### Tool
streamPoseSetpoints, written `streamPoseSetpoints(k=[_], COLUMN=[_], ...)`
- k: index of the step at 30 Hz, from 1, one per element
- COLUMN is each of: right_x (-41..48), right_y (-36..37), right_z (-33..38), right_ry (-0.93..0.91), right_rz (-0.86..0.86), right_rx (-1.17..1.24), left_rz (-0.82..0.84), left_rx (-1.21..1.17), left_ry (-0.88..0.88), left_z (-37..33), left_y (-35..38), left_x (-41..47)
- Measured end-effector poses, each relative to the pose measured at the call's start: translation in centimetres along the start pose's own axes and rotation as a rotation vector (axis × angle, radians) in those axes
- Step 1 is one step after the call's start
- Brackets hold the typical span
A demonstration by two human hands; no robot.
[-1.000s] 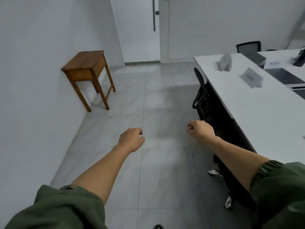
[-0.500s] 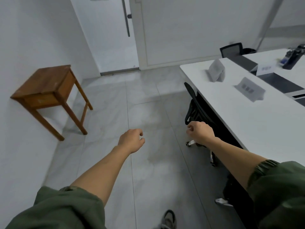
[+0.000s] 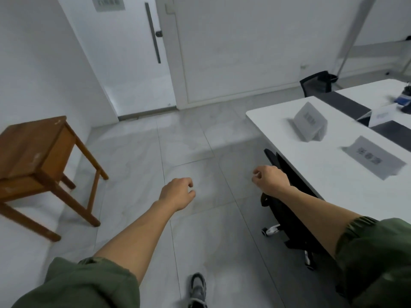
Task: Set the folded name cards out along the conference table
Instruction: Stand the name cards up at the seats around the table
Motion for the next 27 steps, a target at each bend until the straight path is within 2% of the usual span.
streamPoseSetpoints(k=[6, 11, 20, 27], right_x=[11.4, 17.0, 28.7, 37.6], right_y=[-1.4, -3.7, -6.0, -9.8], right_z=[1.6, 1.9, -9.7, -18.0], right_ry=[0.127, 0.182, 0.412, 0.556], right_rz=[-0.028, -0.081, -0.126, -0.178], right_rx=[0.038, 0.052, 0.081, 0.186], left_rz=[0.025, 0.048, 0.167, 0.184], left_rx=[0.017, 0.033, 0.056, 0.099], left_ry=[0.102, 0.206, 0.408, 0.521], left_z=[1.3, -1.1, -12.1, -21.7], left_y=[-4.2, -6.1, -2.4, -2.8], left_x=[14.2, 23.5, 41.0, 53.0])
Point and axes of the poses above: each hand's wrist, its own x-axis towards the middle knuckle, its own y-axis out of the palm, z = x × y, the point moved 10 cm from there along x, towards the middle knuckle
